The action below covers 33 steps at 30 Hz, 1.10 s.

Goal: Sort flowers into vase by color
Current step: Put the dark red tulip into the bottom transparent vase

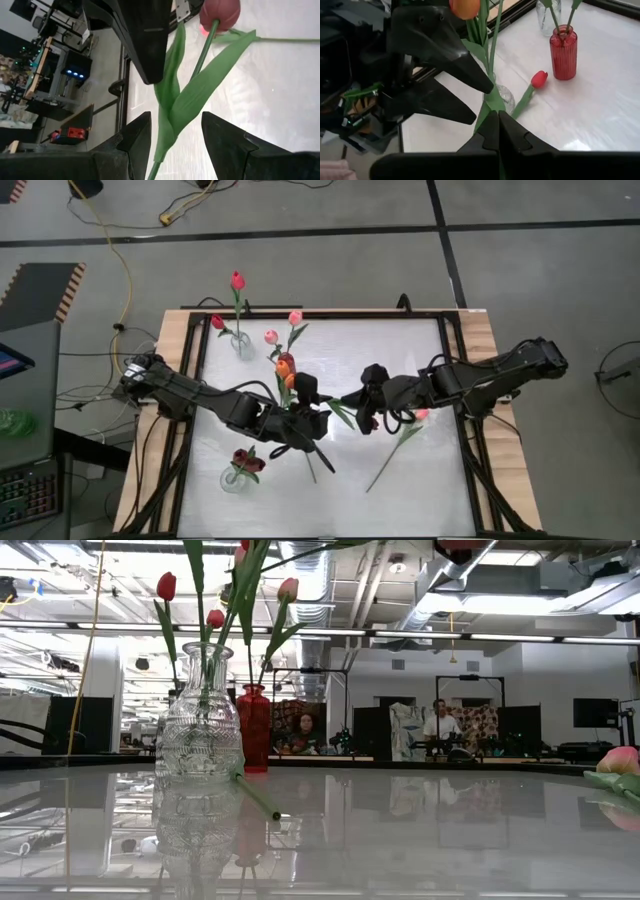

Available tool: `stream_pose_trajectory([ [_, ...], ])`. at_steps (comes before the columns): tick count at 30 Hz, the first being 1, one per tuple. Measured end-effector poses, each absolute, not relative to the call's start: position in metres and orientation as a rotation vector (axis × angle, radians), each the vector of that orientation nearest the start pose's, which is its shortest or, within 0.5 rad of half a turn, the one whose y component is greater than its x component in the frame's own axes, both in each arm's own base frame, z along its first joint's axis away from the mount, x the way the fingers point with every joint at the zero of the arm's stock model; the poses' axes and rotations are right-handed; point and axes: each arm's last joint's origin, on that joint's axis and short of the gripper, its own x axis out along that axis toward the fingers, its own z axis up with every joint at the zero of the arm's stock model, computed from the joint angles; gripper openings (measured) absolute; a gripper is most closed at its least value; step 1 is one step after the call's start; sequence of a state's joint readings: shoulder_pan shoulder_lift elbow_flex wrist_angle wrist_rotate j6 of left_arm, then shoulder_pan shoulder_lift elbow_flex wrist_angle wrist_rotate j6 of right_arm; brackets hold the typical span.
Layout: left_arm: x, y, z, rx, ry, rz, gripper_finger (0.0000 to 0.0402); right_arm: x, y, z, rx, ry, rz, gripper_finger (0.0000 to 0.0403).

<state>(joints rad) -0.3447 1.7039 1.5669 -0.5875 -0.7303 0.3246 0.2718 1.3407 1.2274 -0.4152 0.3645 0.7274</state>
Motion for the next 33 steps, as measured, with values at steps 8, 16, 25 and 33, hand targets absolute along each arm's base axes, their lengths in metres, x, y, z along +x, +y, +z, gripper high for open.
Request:
stream_pose_trajectory([
  [8,0.359,-0.101,0.331,0.662,0.696,0.288,0.0163,0.284,0.068,0.345,0.585,0.432,-0.273,0.0024],
  [16,0.36,-0.096,0.331,0.659,0.703,0.291,0.0163,0.285,0.068,0.346,0.621,0.421,-0.278,0.0024],
  [25,0.362,-0.092,0.331,0.643,0.708,0.267,0.0162,0.285,0.069,0.346,0.621,0.418,-0.276,0.0024],
  [33,0.362,-0.092,0.331,0.647,0.709,0.266,0.0119,0.286,0.069,0.348,0.631,0.395,-0.265,0.0024],
])
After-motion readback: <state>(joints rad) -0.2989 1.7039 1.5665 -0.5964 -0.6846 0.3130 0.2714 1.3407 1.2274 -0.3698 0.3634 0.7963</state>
